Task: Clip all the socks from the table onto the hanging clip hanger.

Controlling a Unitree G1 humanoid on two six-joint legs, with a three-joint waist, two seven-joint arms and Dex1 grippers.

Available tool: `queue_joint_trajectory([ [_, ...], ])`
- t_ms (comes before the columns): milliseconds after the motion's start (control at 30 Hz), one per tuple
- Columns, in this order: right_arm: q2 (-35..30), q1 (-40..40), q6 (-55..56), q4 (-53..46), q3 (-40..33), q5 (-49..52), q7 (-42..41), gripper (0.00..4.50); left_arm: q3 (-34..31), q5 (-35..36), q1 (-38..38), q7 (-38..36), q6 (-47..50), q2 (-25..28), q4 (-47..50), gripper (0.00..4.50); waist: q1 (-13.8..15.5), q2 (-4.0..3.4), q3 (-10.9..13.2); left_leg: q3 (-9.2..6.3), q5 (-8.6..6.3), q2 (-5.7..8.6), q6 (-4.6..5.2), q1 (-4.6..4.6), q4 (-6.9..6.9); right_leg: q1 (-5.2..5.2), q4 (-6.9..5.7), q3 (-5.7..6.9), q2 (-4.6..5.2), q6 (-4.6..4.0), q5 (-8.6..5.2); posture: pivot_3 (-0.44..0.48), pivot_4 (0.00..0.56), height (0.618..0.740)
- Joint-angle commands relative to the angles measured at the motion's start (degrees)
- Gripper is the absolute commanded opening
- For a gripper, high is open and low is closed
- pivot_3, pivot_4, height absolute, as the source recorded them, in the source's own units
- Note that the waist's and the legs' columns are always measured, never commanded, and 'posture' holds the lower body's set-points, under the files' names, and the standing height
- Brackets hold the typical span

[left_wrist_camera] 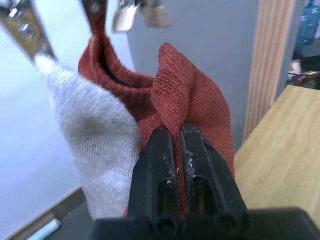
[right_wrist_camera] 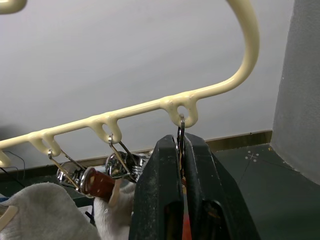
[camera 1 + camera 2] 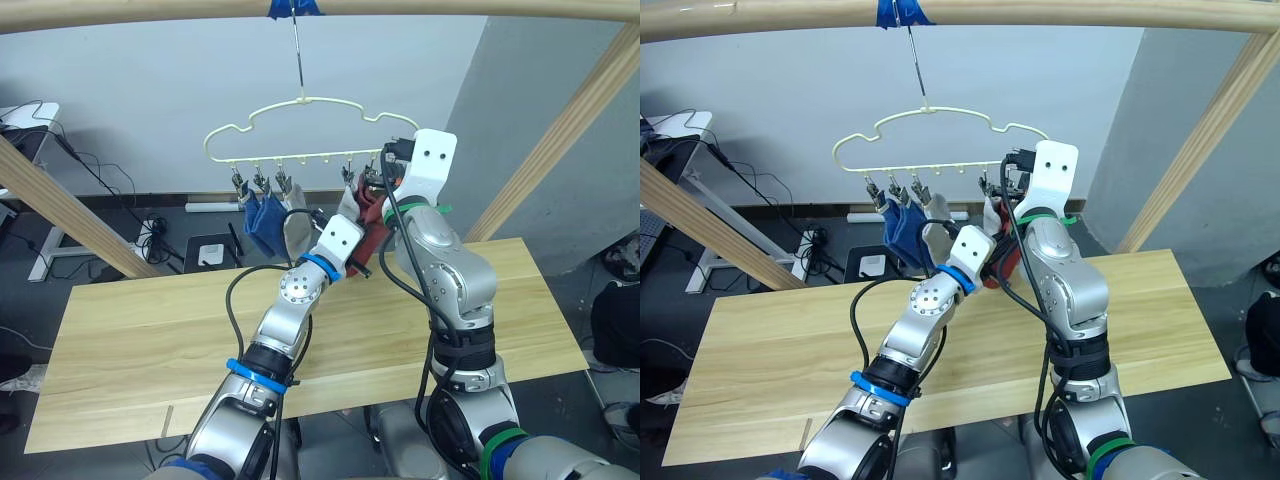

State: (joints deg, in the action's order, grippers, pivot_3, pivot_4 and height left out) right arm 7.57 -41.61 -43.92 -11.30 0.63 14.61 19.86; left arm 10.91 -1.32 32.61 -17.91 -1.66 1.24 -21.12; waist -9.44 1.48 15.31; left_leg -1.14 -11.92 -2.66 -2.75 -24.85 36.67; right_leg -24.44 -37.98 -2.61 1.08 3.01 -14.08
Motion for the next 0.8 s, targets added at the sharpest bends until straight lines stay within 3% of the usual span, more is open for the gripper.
queue_joint_trajectory([
  [33,2.3,-0.5,0.4,-3.1,0.2,-0.4,-0.3,0.00,-0.3,0.1,1.9,0.7,-1.4,-1.2,0.9,0.05,0.0,0.00,0.0,0.00,0.00,0.00,0.00,0.00,0.00,0.00,0.00,0.00,0.00,0.00,0.00,-0.277,0.242,0.740],
  [800,1.7,0.0,0.0,-2.8,0.6,-3.1,-0.8,0.00,-1.2,-0.4,3.3,3.3,-1.4,-2.6,1.7,0.05,-0.2,0.00,0.0,-0.01,0.00,0.00,0.00,0.00,0.00,0.00,0.00,0.01,0.00,0.02,-0.01,-0.277,0.245,0.740],
])
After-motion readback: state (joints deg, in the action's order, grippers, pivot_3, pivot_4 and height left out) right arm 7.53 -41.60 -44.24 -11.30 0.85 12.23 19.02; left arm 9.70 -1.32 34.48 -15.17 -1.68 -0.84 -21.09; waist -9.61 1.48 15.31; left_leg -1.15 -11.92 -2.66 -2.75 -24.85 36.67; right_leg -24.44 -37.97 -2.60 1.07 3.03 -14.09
